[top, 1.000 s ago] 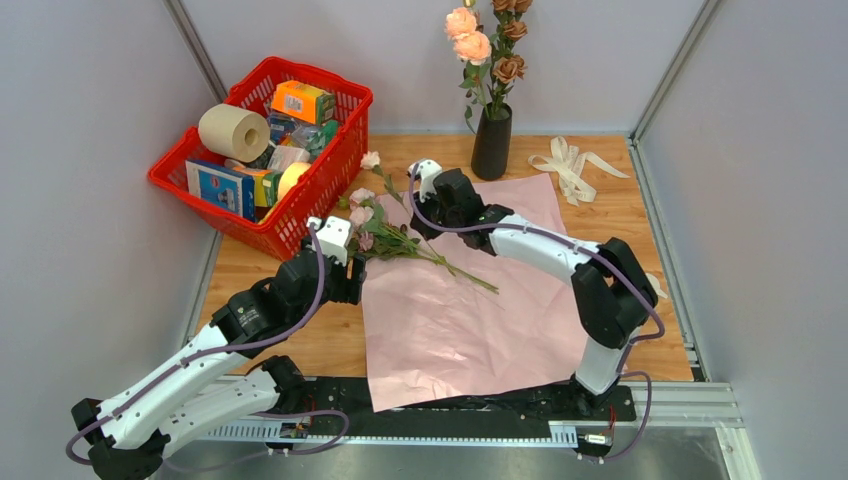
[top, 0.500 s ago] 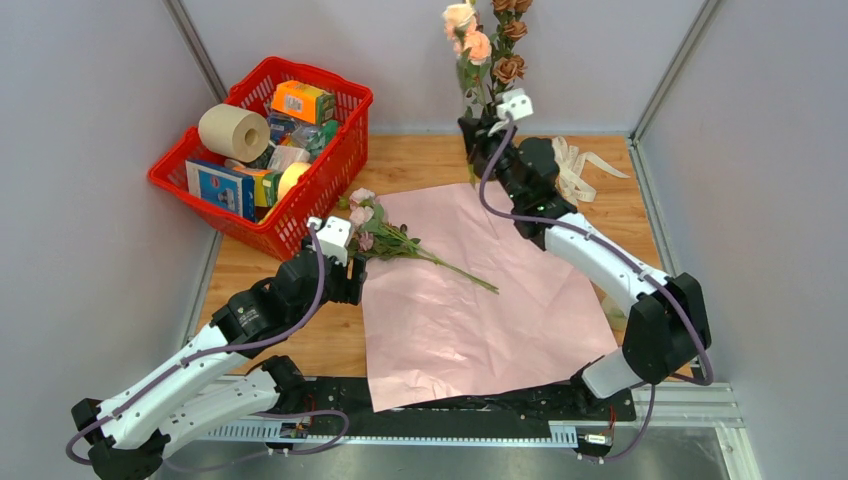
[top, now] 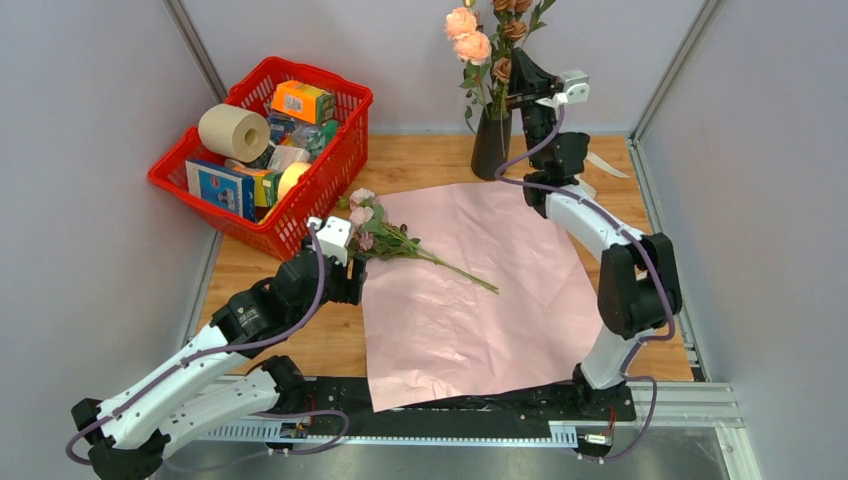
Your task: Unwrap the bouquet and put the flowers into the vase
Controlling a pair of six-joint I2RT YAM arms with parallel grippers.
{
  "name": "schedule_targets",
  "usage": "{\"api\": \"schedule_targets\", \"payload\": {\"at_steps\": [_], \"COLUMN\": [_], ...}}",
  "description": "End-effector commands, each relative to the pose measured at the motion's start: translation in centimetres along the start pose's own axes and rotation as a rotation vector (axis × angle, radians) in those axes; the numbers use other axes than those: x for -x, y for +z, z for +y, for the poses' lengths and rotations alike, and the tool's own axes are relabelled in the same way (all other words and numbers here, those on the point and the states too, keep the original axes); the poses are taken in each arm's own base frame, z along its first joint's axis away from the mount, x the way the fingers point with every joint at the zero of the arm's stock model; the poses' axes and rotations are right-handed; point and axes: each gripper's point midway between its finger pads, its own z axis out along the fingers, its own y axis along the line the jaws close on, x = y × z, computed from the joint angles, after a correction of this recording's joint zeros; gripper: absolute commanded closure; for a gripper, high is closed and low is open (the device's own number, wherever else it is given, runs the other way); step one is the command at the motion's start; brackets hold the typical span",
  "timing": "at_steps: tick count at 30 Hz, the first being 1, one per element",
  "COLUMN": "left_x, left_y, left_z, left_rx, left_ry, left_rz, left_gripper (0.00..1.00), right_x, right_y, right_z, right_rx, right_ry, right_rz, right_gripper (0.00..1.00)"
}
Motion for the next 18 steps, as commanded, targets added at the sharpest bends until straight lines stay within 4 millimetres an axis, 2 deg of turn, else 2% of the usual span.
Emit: {"api": "schedule_targets", "payload": {"at_steps": [1,3,9,13,18], "left_x": [1.3,1.3,1.3,1.3,1.2], "left_y": [-0.4,-0.4,-0.4,-0.4,-0.4], "left_z": [0.1,0.2,0.2,0.3,0.2], "left_rx": [0.002,0.007,0.007,0.009,0.004], "left_ry": [0.000,0.000,0.001,-0.001,0.000], "left_rz": [-0.040,-0.041,-0.041,-0.043,-0.040], "left_gripper": [0.23,0.23,0.23,0.23,0.23], "right_x": [6.3,6.9,5.8,4.7,1.9], "right_y": [2.8,4.1,6.4,6.8,6.2], "right_z": [0.3,0.2,-0.6,-1.3,-2.5], "right_rx": [0.066,0.072,0.071,0.057,0.027], "right_ry": [-0.003,-0.004,-0.013,-0.019,-0.018], "right_rz": [-0.292,-0.328,-0.364,-0.353,-0.308], "right_gripper": [1.00,1.00,1.00,1.00,1.00]}}
